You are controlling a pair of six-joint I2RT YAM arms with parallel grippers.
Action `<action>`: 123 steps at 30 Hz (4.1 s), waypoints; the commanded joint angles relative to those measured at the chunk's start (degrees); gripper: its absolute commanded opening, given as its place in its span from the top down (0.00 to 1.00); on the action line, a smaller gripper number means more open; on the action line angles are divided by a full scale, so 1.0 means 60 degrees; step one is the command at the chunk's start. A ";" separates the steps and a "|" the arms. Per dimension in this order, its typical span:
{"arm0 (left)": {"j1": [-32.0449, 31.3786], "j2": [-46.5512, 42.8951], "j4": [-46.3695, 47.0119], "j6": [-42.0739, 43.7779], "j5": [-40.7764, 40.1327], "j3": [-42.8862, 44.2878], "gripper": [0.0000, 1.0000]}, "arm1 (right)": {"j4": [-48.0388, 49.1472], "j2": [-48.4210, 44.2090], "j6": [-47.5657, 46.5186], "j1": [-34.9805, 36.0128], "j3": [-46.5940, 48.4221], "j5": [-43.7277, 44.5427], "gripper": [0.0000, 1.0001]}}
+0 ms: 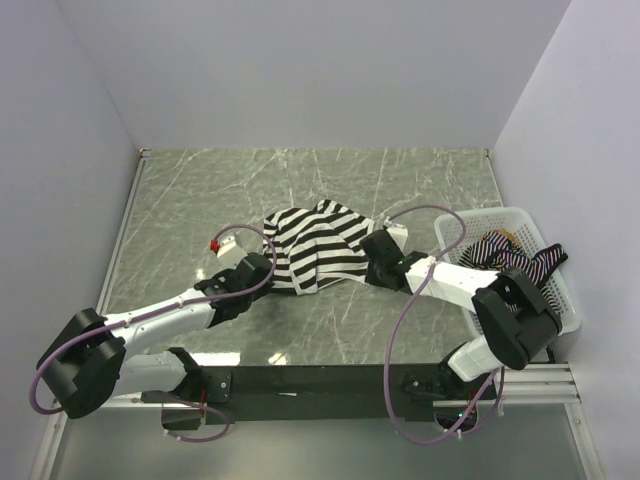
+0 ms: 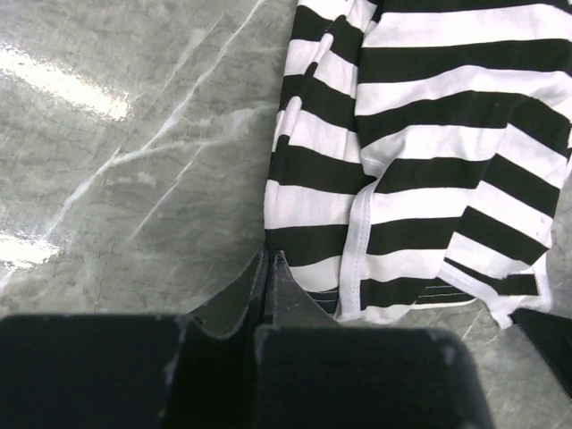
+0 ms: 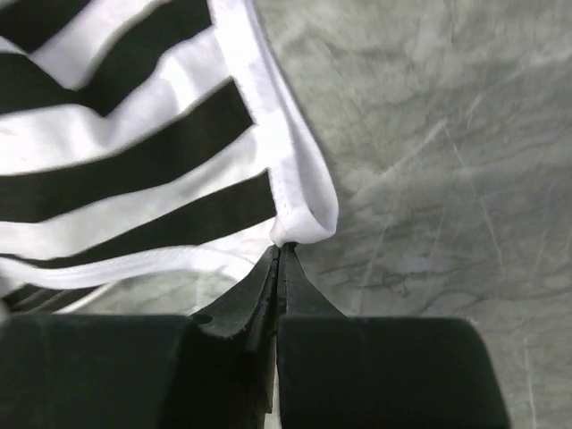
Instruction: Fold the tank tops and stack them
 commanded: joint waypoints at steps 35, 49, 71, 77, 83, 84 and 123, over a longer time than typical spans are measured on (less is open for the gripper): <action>0.2518 -0.2845 -0.1454 0.1329 0.0500 -0.0408 1.00 | -0.2630 0.2302 -0.2229 -0.2241 0.8718 -0.0633 0.38; 0.3340 -0.2568 -0.1073 0.1710 0.1100 -0.0202 1.00 | 0.0082 0.0533 -0.0237 0.0190 0.1677 -0.1030 0.55; 0.3354 -0.2963 -0.0927 0.1813 0.1291 -0.0495 1.00 | 0.0112 0.2351 0.0467 0.0865 0.2585 0.0245 0.55; 0.3354 -0.2919 -0.0912 0.1813 0.1335 -0.0466 0.99 | -0.0619 0.3081 0.0277 0.1099 0.3287 0.0581 0.58; 0.3354 -0.2978 -0.0912 0.1828 0.1379 -0.0408 1.00 | -0.1161 0.3376 0.0218 0.1305 0.3391 0.1065 0.65; 0.3354 -0.2963 -0.0926 0.1828 0.1408 -0.0407 1.00 | -0.1234 0.3332 0.0232 0.1319 0.3333 0.1065 0.69; 0.3369 -0.4269 -0.0868 0.1505 0.2229 0.7341 0.99 | -0.4195 -0.1767 -0.3443 0.0895 1.3455 0.1401 1.00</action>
